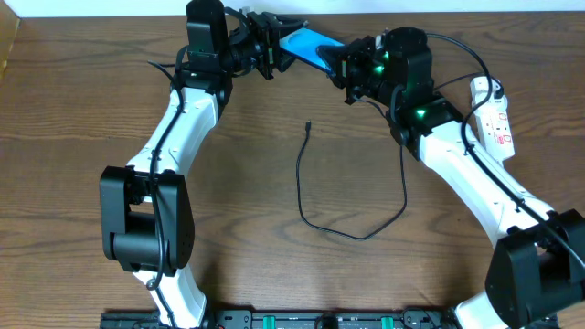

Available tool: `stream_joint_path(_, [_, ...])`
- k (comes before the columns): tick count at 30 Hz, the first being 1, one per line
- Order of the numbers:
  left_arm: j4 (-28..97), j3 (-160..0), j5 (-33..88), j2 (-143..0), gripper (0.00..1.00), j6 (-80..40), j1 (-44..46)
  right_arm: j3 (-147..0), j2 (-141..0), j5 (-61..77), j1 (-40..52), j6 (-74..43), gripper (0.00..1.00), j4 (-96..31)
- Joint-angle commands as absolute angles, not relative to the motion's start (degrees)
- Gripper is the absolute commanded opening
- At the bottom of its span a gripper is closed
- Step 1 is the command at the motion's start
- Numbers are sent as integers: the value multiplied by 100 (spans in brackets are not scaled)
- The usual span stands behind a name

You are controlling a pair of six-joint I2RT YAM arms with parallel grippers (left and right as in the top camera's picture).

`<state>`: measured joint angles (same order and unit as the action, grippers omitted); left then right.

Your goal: Plug charger to phone and switch on socket

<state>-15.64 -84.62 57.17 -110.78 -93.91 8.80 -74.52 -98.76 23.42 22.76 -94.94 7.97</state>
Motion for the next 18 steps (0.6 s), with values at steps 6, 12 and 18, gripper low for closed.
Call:
stream_joint_path(6, [-1601,-8499,5981,-10925,39,-9504,978,-7476,-10595,2456,2593,-9373,1,1549])
stream_joint_path(12, [-1599,-8499,5929,-10925,38,-9500,972,-7476,-10608,2410,2547,-9424,1,1708])
stream_joint_path(18, [-1594,-8499,5601,-10927,34,-9437,902,-7476,-10608,2414,2342,-9631,2,1708])
